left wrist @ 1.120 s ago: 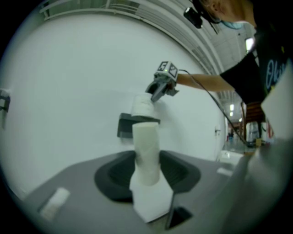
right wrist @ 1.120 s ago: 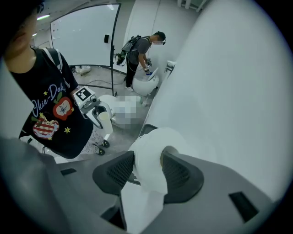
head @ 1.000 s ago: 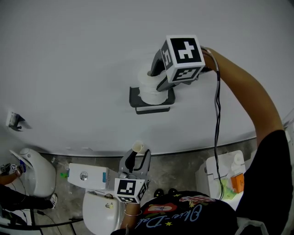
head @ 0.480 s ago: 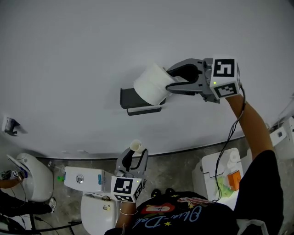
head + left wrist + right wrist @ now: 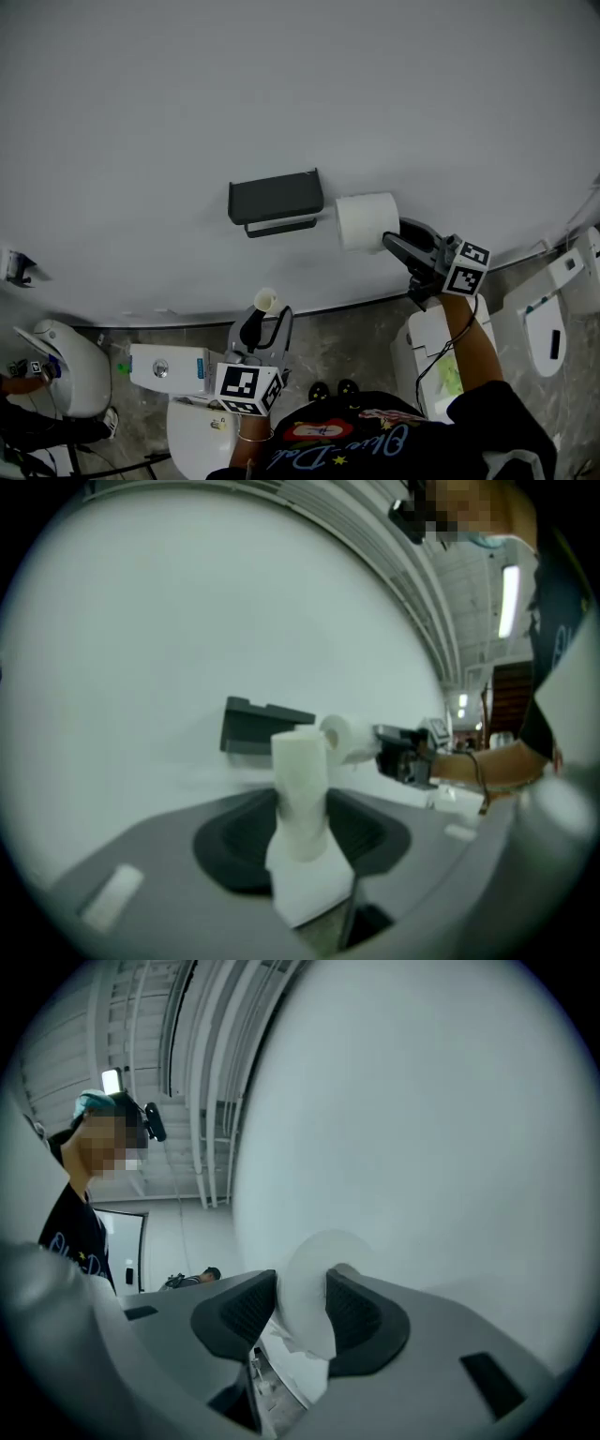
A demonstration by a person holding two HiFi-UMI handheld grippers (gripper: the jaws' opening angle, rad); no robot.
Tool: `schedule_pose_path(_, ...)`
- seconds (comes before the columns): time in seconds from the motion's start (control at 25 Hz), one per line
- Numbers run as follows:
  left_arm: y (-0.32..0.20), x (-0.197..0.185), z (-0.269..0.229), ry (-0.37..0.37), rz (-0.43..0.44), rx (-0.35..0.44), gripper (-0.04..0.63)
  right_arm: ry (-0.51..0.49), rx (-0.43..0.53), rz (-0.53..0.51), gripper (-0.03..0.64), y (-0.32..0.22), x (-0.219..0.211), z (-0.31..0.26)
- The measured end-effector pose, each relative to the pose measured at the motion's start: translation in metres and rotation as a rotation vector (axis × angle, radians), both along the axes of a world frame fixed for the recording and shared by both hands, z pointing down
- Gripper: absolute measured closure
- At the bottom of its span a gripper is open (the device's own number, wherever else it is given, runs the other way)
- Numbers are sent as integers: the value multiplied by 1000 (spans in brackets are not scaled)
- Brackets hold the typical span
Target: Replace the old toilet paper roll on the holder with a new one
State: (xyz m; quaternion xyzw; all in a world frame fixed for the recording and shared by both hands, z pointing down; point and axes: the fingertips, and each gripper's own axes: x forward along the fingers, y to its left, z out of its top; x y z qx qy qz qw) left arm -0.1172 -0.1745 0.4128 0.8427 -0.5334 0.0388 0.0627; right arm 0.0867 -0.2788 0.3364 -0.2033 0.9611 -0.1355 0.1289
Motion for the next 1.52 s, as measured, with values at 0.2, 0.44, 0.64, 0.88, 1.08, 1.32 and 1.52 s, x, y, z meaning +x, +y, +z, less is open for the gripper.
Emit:
schedule_pose_path(0.2, 4, -1, 4, 4, -6, -17, 426, -28, -102, 20, 439, -29, -16, 35)
schedule_pose_path(0.44, 10, -15, 4, 14, -52, -17, 426, 4, -101, -57, 439, -34, -60, 40)
schedule_pose_path(0.64, 16, -54, 8, 32, -80, -16, 426, 54, -92, -116, 439, -26, -129, 45)
schedule_pose_path(0.88, 17, -33, 4, 29, -90, -4, 426, 76, -66, -157, 439, -23, -142, 45)
schedule_pose_path(1.08, 14, -31, 2, 26, -94, -1, 426, 96, -71, -160, 439, -21, -151, 49)
schedule_pose_path(1.32, 10, -31, 3, 30, -87, 0, 426, 158, -14, -167, 439, -16, -154, 52)
schedule_pose_path(1.52, 7, -27, 2, 33, -68, 6, 426, 204, 33, -109, 436, -13, -148, 52)
